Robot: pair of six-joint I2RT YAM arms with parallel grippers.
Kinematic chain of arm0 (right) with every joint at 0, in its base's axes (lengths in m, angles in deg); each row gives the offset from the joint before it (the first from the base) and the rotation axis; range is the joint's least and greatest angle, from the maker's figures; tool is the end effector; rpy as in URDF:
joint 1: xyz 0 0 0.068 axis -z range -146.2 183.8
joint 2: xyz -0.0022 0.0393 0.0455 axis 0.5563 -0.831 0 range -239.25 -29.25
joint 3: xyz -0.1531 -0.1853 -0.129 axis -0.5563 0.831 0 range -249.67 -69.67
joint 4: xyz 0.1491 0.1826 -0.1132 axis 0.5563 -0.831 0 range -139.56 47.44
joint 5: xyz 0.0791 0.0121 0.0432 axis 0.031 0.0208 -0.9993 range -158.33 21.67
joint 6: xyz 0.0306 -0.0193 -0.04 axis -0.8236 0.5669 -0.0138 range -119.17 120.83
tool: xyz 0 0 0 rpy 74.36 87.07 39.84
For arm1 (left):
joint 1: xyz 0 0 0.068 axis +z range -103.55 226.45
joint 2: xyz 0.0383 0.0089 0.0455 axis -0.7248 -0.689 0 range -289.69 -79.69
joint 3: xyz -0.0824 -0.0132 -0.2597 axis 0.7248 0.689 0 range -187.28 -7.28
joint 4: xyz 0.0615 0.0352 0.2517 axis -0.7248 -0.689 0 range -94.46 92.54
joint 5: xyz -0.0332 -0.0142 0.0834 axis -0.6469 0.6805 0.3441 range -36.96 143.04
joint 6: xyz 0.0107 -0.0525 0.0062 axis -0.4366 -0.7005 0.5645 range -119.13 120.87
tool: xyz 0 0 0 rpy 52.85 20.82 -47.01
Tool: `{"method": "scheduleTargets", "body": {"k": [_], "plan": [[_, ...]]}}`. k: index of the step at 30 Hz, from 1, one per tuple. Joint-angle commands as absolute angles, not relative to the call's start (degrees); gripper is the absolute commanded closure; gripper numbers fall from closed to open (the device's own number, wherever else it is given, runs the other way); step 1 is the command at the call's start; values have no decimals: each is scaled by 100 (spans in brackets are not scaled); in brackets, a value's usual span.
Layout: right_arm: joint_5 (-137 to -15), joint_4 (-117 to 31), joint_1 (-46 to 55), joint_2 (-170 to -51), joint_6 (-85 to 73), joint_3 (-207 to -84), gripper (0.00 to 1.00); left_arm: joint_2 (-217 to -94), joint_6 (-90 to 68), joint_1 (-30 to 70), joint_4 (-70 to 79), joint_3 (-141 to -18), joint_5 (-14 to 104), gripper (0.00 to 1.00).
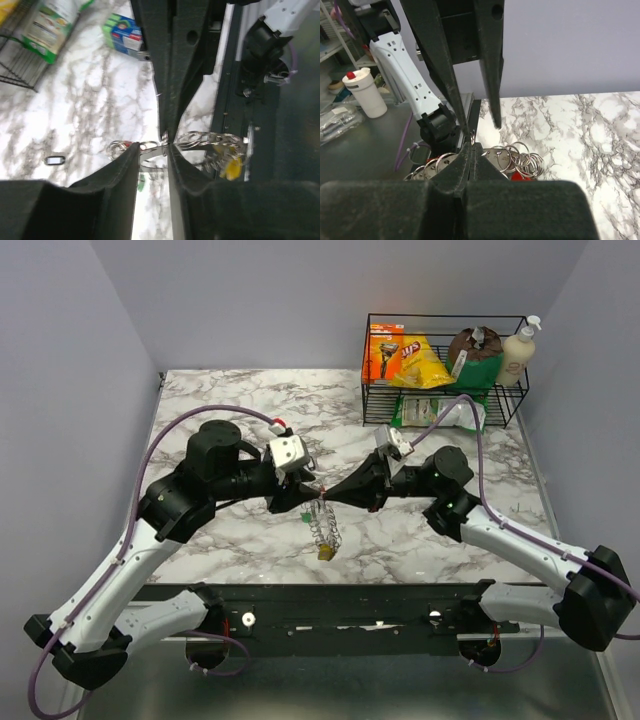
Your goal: Put the keys on the keyring
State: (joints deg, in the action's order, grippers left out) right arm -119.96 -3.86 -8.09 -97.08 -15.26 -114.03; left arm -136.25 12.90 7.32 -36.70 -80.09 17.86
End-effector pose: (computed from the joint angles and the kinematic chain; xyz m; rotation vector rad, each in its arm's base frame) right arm 0.1763 0.1955 0.3406 -1.1120 1.1028 1.3993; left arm 0.1328 -0.1344 0.4196 1.2193 1.5927 -0.9096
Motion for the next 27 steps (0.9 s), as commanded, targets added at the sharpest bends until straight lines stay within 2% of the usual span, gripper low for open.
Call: {"method": "scheduleTargets", "body": {"k": [1,2,6,17,27], "plan": [[-11694,296,-812,-9517,-1885,-11177,99,-13042,572,734,-2402,-7568,2622,47],[-11649,567,-813,-9456,-2025,-11081,99,-12945,466,734,-2209,-7444,2658,41],[-11412,1254,-804,-9332,-2403,-10791,99,-12514,-26,734,-1138,-6837,2799,32],[-10331,4204,-804,-9340,-3791,-9876,99,-12162,-1038,734,780,-5694,1895,33],[-10172,4850,-804,-9464,-4337,-9876,99,-12363,-1196,734,1370,-5605,1199,37]]}}
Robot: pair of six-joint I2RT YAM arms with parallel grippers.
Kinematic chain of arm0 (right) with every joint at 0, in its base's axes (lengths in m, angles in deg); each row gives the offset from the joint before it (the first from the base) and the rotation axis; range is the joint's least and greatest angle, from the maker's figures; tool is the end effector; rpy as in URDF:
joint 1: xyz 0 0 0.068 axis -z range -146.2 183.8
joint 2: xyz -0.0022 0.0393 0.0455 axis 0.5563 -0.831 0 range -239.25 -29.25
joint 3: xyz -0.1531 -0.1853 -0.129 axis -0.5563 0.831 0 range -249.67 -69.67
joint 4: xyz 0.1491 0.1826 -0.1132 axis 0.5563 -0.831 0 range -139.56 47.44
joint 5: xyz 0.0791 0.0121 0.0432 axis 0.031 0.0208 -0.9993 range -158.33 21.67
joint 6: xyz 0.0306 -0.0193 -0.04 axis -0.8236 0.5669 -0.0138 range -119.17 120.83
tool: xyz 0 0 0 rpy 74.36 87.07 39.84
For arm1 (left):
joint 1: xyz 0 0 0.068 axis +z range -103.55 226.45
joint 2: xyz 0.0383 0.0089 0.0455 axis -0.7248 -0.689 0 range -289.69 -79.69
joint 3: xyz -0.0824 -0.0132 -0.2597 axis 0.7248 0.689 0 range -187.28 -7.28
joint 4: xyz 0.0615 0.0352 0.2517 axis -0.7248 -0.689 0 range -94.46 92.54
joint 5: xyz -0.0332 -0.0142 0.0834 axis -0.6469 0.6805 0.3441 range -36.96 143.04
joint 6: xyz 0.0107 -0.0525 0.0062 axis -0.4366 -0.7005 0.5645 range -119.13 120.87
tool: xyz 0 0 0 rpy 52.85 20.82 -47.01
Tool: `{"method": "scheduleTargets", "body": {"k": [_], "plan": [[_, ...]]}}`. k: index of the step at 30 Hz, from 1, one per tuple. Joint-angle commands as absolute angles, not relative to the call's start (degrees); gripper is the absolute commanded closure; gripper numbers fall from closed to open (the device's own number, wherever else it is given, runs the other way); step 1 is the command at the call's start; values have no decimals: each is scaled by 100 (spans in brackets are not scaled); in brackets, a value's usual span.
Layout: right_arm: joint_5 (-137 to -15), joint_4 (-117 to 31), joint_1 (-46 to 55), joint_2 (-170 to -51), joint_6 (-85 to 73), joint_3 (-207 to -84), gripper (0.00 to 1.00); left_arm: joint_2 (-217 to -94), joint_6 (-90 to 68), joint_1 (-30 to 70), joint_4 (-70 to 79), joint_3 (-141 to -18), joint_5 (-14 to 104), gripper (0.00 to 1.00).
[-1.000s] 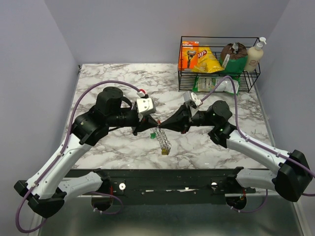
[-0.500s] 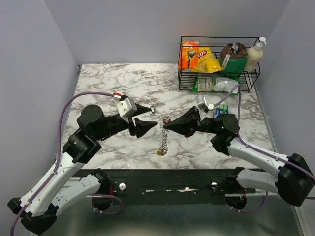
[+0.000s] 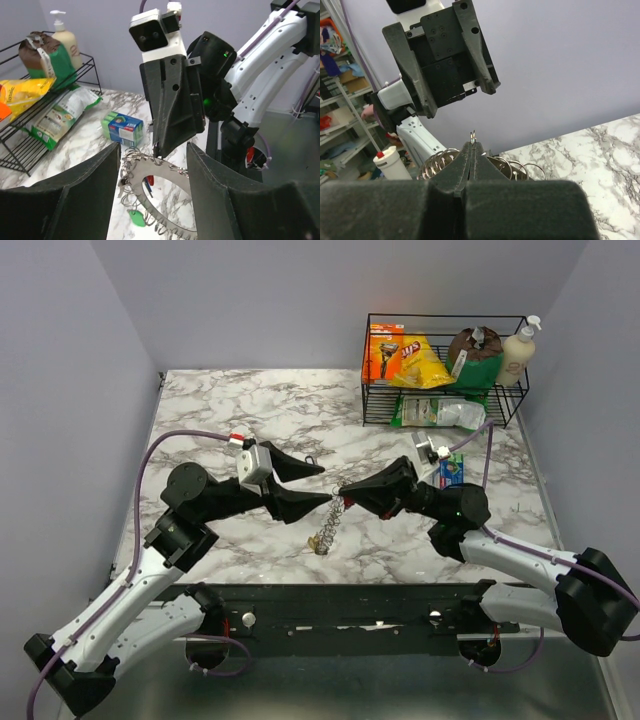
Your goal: Put the keys on the keyring
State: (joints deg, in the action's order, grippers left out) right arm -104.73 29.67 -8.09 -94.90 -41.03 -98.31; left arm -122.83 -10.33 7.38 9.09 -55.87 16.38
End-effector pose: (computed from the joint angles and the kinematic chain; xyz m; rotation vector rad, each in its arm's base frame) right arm 0.1548 0.1672 0.3135 -0.6617 1.0421 1.5982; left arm 0.1154 -0.1210 0.3983 0.8894 1.2157 -1.1495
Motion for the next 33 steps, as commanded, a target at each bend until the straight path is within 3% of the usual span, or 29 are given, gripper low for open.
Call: {"method": "scheduleTargets", "body": {"k": [1,11,18,33], "plan": [[-10172,4850,-804,-9464,-4329,-9876,99,-12381,-1179,734,1344,-5605,1234,37],[-10234,4841,-804,-9411,-4329,-9920,99,-12390,-1056,734,1326,-5491,1507,44],[-10155,4850,-804,-9359,-4311,-9885,99,-12548,-1047,734,1344,-5482,1244,55],[-10085,4850,-804,-9323,-4329,-9841,99,-12566,-1117,734,1379,-5342,1156,56]]}}
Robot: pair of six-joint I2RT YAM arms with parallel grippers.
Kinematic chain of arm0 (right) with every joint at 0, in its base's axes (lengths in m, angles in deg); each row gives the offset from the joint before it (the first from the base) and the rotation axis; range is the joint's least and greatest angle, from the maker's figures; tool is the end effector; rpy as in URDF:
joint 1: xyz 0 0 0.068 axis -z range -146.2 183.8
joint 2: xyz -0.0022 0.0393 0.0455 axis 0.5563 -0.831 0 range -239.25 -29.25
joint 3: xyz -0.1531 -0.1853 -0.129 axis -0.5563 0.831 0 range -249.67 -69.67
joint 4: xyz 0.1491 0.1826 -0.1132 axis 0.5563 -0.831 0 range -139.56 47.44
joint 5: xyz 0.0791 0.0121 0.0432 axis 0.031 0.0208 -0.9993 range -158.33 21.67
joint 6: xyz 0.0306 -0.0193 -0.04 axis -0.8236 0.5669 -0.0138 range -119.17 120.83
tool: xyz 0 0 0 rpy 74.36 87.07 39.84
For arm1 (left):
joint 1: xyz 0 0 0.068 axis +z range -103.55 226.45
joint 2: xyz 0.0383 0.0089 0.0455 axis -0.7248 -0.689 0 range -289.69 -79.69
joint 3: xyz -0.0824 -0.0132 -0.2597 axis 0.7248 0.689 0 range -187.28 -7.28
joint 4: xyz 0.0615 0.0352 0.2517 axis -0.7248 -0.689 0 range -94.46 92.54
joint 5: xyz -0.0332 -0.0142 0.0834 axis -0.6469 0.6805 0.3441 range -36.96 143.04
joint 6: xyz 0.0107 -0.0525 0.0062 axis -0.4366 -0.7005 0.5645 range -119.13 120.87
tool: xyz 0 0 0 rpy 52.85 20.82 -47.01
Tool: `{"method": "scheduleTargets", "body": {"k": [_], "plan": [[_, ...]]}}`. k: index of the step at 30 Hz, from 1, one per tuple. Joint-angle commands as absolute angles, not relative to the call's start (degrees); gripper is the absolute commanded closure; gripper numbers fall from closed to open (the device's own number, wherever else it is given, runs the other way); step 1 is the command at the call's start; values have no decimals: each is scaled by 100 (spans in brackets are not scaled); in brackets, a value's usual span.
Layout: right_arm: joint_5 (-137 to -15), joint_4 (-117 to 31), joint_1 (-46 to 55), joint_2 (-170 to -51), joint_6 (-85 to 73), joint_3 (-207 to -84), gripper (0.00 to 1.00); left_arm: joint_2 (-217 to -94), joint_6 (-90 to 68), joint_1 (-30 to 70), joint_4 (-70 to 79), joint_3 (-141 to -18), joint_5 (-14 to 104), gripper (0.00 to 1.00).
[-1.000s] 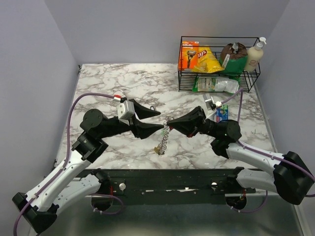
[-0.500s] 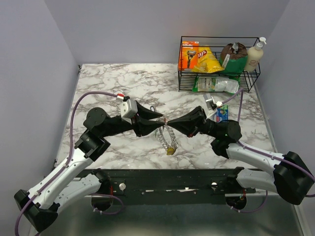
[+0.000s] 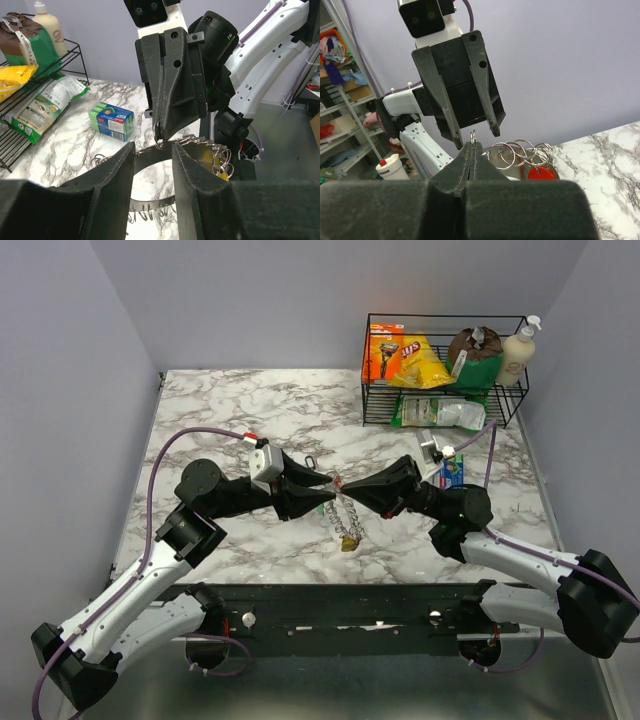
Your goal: Put the keys on the keyring
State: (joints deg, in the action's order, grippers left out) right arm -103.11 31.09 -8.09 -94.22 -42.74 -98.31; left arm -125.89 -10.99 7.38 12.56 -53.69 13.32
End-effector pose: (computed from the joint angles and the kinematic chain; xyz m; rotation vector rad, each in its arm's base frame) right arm 0.1528 0.1643 0.3184 -0.6224 1.0165 1.6123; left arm 0.1269 -0.1322 0.3829 0.9325 1.2381 -1.1961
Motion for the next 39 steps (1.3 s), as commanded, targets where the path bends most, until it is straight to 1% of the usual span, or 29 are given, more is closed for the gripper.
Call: {"method": "scheduleTargets", "body": {"k": [1,4,5,6,9,15,20,23,24,27,32,33,34,39], "plan": [[-10085,4850,-804,-9332,-4329,-9832,99,-12601,-1126,725,1379,-5342,1147,57],[-10058,4859,-804,-9315,-4320,-9814,99,-12636,-1126,725,1344,-5377,1129,62],[-10058,4850,-795,-9314,-4320,-9814,99,-12662,-1117,725,1344,-5394,1121,64],[-10058,4850,-804,-9306,-4311,-9814,99,-12662,-1117,725,1326,-5403,1120,69],[-10050,4850,-804,-9314,-4311,-9806,99,-12706,-1117,725,1283,-5430,1112,74],[-10058,4859,-812,-9332,-4320,-9797,99,-12750,-1135,716,1273,-5438,1112,74],[-10093,4859,-804,-9358,-4320,-9823,99,-12786,-1126,699,1265,-5465,1182,76],[-10102,4885,-804,-9385,-4329,-9806,99,-12812,-1108,690,1274,-5491,1226,81],[-10093,4894,-804,-9385,-4329,-9788,99,-12821,-1108,681,1274,-5509,1226,85],[-10111,4903,-804,-9411,-4337,-9797,99,-12856,-1100,681,1256,-5553,1244,91],[-10120,4981,-795,-9490,-4381,-9779,99,-12882,-1100,664,1326,-5562,1270,91],[-10111,5008,-804,-9525,-4399,-9770,99,-12865,-1108,664,1361,-5562,1261,98],[-10120,5025,-804,-9534,-4425,-9762,99,-12856,-1117,655,1388,-5562,1261,100],[-10137,5105,-804,-9604,-4478,-9770,99,-12812,-1170,655,1581,-5491,1305,100]]}}
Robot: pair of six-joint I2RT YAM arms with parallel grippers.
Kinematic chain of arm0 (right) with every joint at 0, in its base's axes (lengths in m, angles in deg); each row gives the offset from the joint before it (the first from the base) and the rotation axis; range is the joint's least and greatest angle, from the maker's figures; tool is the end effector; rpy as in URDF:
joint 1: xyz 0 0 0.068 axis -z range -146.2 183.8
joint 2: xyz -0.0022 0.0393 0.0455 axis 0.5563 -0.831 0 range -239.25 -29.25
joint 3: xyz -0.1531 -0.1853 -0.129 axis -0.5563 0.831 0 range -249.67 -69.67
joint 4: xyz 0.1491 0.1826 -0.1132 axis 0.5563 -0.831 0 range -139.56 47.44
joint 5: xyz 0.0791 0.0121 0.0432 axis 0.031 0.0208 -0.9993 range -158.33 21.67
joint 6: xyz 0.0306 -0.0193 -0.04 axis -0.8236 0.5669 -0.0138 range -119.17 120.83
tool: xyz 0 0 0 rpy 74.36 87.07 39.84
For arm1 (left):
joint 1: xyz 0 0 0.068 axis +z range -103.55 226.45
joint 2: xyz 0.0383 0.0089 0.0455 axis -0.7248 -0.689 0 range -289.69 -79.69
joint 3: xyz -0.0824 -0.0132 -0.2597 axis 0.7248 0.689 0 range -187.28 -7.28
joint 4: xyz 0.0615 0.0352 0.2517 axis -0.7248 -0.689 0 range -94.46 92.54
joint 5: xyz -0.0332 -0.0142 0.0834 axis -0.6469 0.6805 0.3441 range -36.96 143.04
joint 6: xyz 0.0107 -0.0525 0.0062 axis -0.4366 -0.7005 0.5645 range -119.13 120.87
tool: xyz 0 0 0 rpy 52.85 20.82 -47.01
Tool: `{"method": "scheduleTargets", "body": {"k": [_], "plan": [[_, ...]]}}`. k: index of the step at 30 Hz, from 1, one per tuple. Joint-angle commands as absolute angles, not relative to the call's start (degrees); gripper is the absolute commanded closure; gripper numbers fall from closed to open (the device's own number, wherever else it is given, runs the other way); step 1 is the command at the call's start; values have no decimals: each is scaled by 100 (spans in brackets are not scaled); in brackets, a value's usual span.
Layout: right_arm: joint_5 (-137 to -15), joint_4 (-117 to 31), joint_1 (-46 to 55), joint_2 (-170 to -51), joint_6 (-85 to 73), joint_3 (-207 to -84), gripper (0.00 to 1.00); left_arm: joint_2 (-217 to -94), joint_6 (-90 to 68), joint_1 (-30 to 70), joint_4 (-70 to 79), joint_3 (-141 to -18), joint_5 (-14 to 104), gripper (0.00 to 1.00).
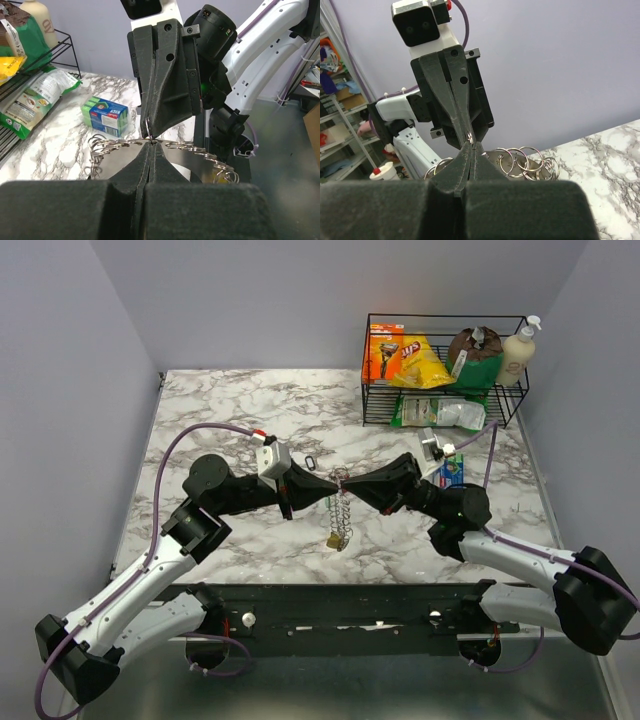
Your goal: Put the keys on the keyring
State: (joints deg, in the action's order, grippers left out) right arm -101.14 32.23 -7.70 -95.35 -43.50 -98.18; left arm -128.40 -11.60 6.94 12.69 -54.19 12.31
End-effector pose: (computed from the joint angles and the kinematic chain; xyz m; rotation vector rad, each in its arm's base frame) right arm 0.1570 0.1646 0.3157 -0.5752 1.0268 1.6069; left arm 0.1338 -0.1403 0.3787 0.9501 1.2712 -1.2262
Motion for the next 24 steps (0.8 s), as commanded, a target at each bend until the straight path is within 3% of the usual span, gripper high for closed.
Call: {"method": "scheduleTargets", "body": {"k": [1,2,4,9,16,21,24], "plan": [[-10129,5113,-804,-9605,-4487,-9770,99,-12795,-1187,655,1590,-5491,1314,100],[-10137,5131,-804,-9613,-4487,-9762,99,-12777,-1214,646,1607,-5474,1331,100],[-10129,5140,-804,-9631,-4504,-9762,99,-12742,-1231,646,1660,-5447,1402,89],[-10146,5184,-795,-9640,-4540,-9753,99,-12724,-1258,646,1722,-5386,1481,72],[-10137,5228,-804,-9631,-4557,-9744,99,-12812,-1223,637,1608,-5465,1437,74],[-10094,5228,-804,-9596,-4548,-9718,99,-12698,-1117,646,1379,-5509,1630,50],[-10023,5228,-804,-9569,-4522,-9683,99,-12514,-1082,646,1388,-5430,1779,47]]}}
